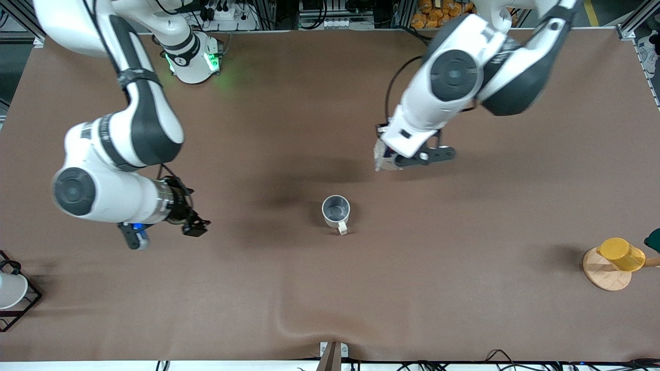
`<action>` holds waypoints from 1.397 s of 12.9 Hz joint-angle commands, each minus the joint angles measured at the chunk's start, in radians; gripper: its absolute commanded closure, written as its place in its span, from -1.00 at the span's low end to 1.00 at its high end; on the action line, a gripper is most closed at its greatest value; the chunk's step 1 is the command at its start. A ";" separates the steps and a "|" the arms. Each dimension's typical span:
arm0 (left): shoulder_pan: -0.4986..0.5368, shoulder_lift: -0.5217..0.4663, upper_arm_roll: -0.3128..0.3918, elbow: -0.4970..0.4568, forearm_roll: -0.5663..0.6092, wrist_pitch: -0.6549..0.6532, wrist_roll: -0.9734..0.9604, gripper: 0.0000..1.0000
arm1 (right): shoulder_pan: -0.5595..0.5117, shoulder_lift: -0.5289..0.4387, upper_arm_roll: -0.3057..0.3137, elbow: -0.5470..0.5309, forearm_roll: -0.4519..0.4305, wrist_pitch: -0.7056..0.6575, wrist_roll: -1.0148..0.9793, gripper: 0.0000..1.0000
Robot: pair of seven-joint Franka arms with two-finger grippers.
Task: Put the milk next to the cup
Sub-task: 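Release the mug with the right gripper while the left gripper carries the carton, then withdraw the right gripper while the left gripper brings the carton beside the mug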
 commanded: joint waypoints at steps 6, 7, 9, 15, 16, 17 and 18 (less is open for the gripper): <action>-0.163 0.178 0.010 0.029 0.136 0.215 -0.169 0.10 | -0.226 -0.238 0.015 -0.214 -0.054 -0.035 -0.520 -1.00; -0.165 0.198 0.010 0.039 0.146 0.216 -0.169 0.10 | -0.241 -0.256 0.015 -0.211 -0.068 -0.054 -0.594 -1.00; -0.166 0.235 0.014 0.069 0.147 0.227 -0.170 0.10 | -0.243 -0.304 0.017 -0.207 -0.093 -0.078 -0.729 -1.00; -0.198 0.287 0.024 0.076 0.244 0.284 -0.160 0.07 | -0.177 -0.477 0.026 -0.204 -0.244 -0.141 -1.142 -1.00; -0.203 0.296 0.024 0.078 0.265 0.293 -0.158 0.06 | -0.173 -0.494 0.026 -0.203 -0.251 -0.161 -1.170 -1.00; -0.203 0.298 0.024 0.078 0.265 0.296 -0.157 0.06 | -0.171 -0.508 0.029 -0.201 -0.251 -0.177 -1.174 -1.00; -0.205 0.297 0.024 0.078 0.265 0.296 -0.155 0.06 | -0.159 -0.513 0.029 -0.201 -0.251 -0.187 -1.176 -1.00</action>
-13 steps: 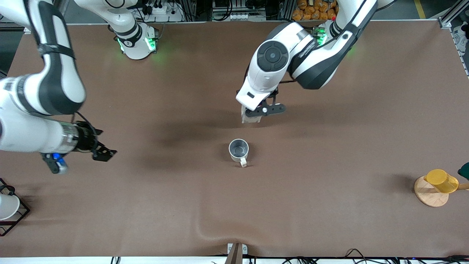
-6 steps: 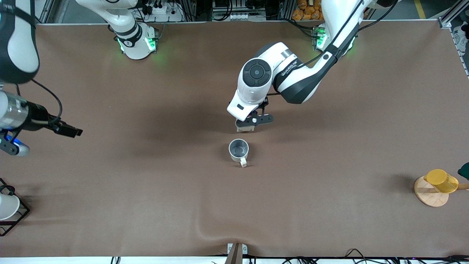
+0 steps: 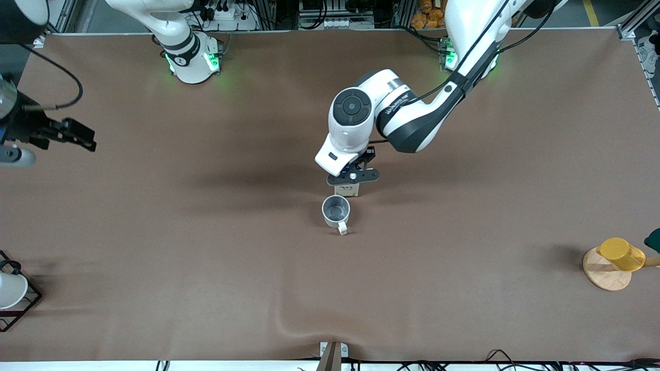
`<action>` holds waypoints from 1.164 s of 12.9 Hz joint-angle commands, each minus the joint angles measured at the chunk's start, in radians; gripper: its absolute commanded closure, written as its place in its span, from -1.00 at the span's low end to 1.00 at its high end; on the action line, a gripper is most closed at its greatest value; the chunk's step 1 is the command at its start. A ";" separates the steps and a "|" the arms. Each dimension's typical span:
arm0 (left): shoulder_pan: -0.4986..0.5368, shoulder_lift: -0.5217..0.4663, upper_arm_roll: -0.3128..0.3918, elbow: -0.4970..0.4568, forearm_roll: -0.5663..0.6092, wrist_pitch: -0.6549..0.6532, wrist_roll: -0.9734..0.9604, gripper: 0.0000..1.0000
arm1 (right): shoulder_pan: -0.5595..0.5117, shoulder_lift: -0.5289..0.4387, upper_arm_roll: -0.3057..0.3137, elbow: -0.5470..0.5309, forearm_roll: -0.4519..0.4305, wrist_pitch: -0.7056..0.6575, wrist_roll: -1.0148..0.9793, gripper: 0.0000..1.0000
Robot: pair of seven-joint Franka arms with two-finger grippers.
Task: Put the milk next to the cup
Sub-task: 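Withdraw the right gripper while the left gripper brings the carton beside the mug, then lower the milk carton beside the white mug with the left gripper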
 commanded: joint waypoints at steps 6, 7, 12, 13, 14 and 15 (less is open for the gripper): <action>-0.014 0.033 0.009 0.069 0.026 0.030 0.015 0.06 | 0.020 -0.042 -0.008 0.005 0.001 -0.042 -0.131 -1.00; -0.011 0.038 0.009 0.069 0.024 0.032 0.021 0.06 | 0.023 -0.040 -0.005 0.007 0.017 -0.056 -0.121 -1.00; -0.019 0.050 0.009 0.067 0.024 0.063 0.022 0.06 | -0.001 -0.033 -0.011 0.043 0.116 -0.054 -0.111 -1.00; -0.019 0.056 0.009 0.067 0.026 0.063 0.021 0.06 | -0.006 -0.031 -0.011 0.043 0.116 -0.056 -0.110 -1.00; -0.019 0.058 0.009 0.067 0.026 0.063 0.021 0.06 | -0.007 -0.030 -0.013 0.042 0.115 -0.054 -0.108 -1.00; -0.019 0.059 0.009 0.067 0.026 0.063 0.019 0.05 | -0.010 -0.027 -0.013 0.040 0.115 -0.054 -0.087 -1.00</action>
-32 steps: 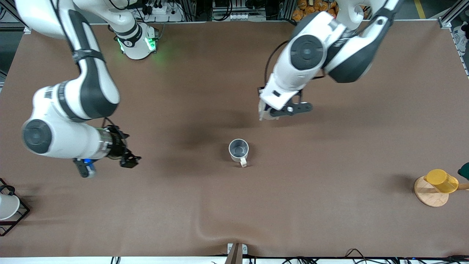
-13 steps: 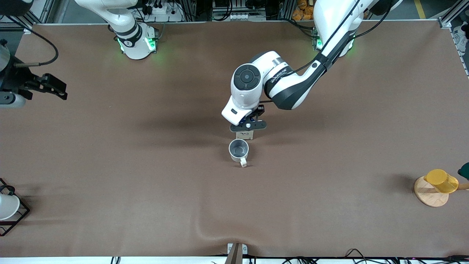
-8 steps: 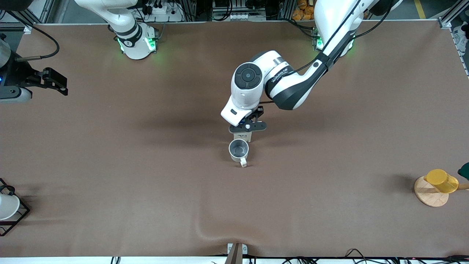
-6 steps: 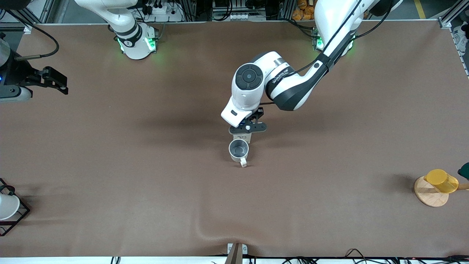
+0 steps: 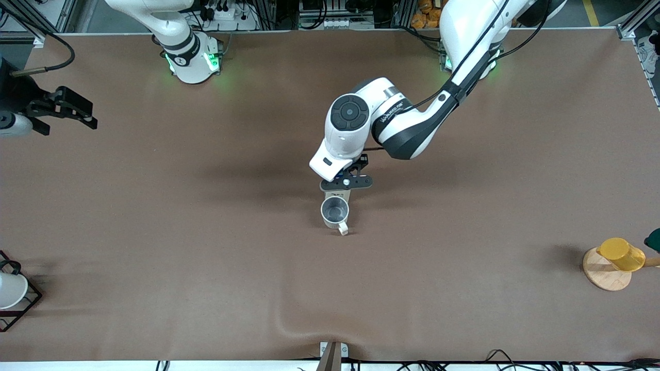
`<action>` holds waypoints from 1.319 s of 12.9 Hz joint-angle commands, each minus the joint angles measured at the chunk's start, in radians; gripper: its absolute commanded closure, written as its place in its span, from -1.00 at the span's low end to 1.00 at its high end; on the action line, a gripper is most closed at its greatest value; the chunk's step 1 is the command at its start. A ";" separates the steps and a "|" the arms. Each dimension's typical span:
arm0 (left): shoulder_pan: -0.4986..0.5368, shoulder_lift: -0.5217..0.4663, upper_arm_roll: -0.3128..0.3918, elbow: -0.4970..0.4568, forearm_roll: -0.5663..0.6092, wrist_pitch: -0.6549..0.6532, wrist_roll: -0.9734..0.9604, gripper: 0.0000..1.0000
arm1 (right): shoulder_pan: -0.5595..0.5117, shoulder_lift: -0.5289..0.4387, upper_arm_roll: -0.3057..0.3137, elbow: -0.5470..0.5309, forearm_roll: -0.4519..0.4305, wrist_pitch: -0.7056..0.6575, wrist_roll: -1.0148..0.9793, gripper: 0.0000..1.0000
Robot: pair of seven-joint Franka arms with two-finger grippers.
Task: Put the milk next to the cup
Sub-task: 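Lower the milk carton beside the white mug with the left gripper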
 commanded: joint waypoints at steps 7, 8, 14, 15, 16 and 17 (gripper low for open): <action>0.000 0.005 0.001 0.044 0.025 0.007 -0.002 -1.00 | -0.010 0.001 0.007 0.002 0.018 -0.008 0.126 -1.00; 0.000 0.003 -0.001 0.046 0.025 0.007 -0.007 -1.00 | -0.008 0.001 0.007 0.001 0.018 -0.009 0.126 -1.00; 0.064 -0.109 -0.003 0.046 -0.041 -0.016 -0.029 -1.00 | -0.016 -0.002 0.004 -0.033 0.021 -0.034 0.131 -1.00; 0.070 -0.138 -0.001 0.046 -0.043 -0.043 -0.029 -1.00 | -0.016 -0.002 -0.024 -0.045 0.021 -0.023 0.131 -1.00; 0.089 -0.177 -0.001 0.045 -0.040 -0.078 -0.027 -1.00 | -0.007 -0.002 -0.044 -0.050 0.021 -0.017 0.129 -1.00; 0.122 -0.211 -0.001 0.041 -0.041 -0.101 -0.029 -1.00 | -0.007 -0.002 -0.044 -0.053 0.021 -0.017 0.129 -1.00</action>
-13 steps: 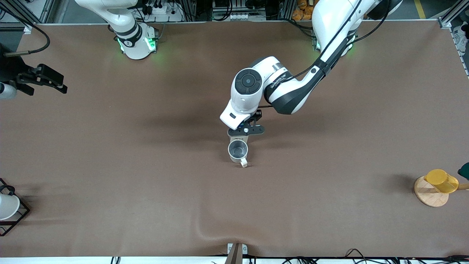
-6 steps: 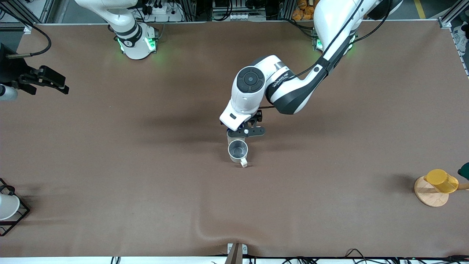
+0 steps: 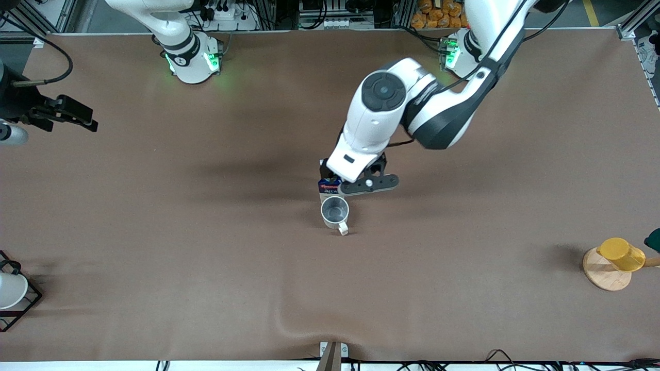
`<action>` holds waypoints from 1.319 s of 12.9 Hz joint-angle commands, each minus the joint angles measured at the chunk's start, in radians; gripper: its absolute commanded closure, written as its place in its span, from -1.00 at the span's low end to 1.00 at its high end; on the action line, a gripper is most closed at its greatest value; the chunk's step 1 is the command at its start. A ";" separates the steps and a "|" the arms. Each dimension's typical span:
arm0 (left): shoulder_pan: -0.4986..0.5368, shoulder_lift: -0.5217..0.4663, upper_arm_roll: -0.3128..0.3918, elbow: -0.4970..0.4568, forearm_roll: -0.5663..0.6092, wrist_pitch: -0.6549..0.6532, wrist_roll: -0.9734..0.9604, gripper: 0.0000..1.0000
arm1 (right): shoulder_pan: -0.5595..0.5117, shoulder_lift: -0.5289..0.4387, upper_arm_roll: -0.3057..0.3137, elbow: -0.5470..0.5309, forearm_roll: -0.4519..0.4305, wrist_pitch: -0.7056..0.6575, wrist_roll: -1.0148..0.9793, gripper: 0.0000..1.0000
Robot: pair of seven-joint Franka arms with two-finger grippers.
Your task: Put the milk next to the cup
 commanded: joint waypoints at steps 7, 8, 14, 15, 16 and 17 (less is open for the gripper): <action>0.349 -0.213 -0.019 -0.077 -0.028 -0.239 0.218 -1.00 | -0.007 -0.004 -0.014 -0.020 0.013 -0.004 0.001 -1.00; 0.380 -0.228 -0.019 -0.091 -0.022 -0.229 0.218 -1.00 | -0.004 -0.007 -0.014 -0.042 0.011 -0.007 0.009 -1.00; 0.535 -0.328 -0.018 -0.122 0.011 -0.249 0.346 -1.00 | -0.004 -0.021 -0.011 -0.037 -0.004 -0.047 0.026 -1.00; 0.556 -0.331 -0.007 -0.122 0.003 -0.255 0.440 -1.00 | -0.004 -0.020 -0.011 -0.046 -0.006 -0.045 0.026 -1.00; 0.549 -0.352 0.043 -0.120 -0.003 -0.265 0.536 -1.00 | -0.007 -0.012 -0.011 -0.048 -0.010 -0.044 0.026 -1.00; 0.529 -0.375 0.114 -0.120 -0.057 -0.268 0.645 -1.00 | -0.007 -0.012 -0.011 -0.046 -0.012 -0.044 0.026 -1.00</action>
